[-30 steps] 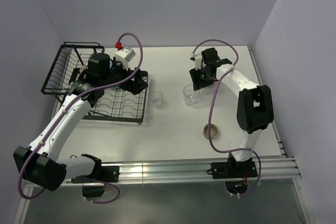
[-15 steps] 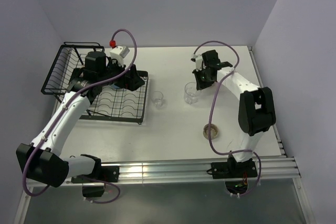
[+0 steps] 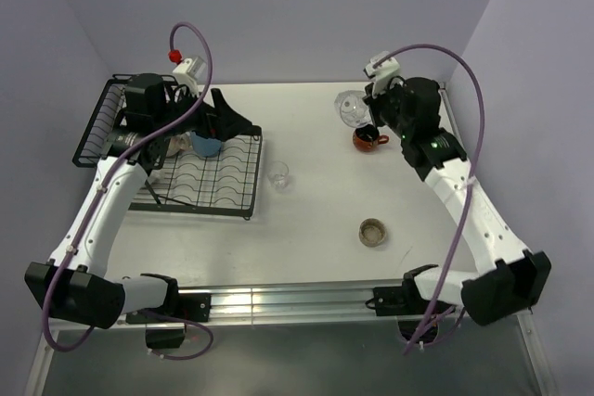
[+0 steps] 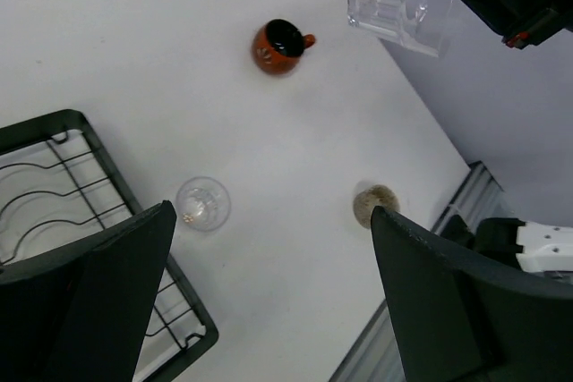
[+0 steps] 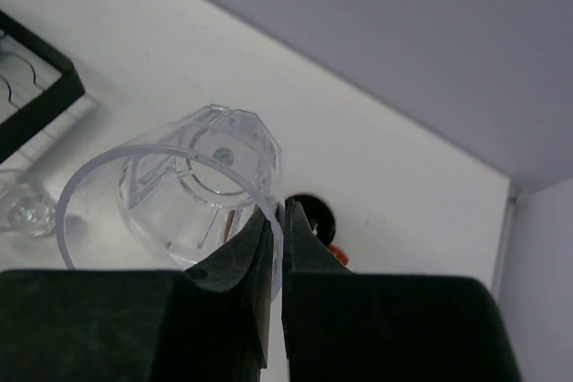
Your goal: Load the cups into the dish rack
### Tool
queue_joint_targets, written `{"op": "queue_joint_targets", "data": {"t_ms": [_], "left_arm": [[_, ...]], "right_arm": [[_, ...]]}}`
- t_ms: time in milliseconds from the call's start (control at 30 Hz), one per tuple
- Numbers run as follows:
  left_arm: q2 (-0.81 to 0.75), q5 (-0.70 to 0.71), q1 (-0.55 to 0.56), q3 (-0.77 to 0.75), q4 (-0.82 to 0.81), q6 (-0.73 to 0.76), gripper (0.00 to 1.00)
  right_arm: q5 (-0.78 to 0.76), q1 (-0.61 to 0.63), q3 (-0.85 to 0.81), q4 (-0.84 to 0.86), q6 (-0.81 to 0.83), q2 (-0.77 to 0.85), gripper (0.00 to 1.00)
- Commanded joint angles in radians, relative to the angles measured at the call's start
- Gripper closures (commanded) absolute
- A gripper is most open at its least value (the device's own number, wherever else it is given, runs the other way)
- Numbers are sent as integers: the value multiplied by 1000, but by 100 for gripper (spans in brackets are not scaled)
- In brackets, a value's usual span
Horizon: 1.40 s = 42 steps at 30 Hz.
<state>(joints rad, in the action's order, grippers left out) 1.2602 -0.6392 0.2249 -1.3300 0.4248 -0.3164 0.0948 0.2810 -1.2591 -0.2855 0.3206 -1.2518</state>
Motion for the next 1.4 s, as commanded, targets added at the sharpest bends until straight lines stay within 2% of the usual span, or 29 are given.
{"op": "queue_joint_targets", "data": {"t_ms": [0,33,133,267,333,400,433,533,667,800,1000,1133,1367], "left_arm": [[-30,-154,-6,-49,-60,-61,1],[-31,-166,-6,-52,-60,-61,1],[-35,-207,-6,-54,-63,-95,1],[-53,-316,-9,-12,-115,-208,1],[-64,-376,-9,27,-202,-278,2],[-88,-450,-9,107,-297,-430,2],[-106,-464,-9,132,-399,-528,1],[-122,-490,-9,202,-533,-656,1],[-114,-511,-9,218,-535,-691,1],[-125,-545,7,264,-630,-756,1],[-162,-556,106,313,-650,-739,1],[-170,-591,143,348,-741,-837,1],[-159,-585,182,364,-718,-826,1]], "right_arm": [[-21,44,76,234,126,128,100],[-27,56,137,276,180,158,100],[-52,128,284,565,321,261,100],[-56,257,452,823,530,360,100],[-46,342,556,1010,645,405,100],[-35,426,607,1106,718,422,100],[-30,452,648,1184,776,423,100],[6,530,710,1267,883,433,100],[74,604,768,1309,978,453,100],[97,670,813,1309,1040,468,100],[134,748,871,1313,1109,489,100],[131,785,874,1283,1131,483,100],[138,827,872,1307,1181,448,100]]}}
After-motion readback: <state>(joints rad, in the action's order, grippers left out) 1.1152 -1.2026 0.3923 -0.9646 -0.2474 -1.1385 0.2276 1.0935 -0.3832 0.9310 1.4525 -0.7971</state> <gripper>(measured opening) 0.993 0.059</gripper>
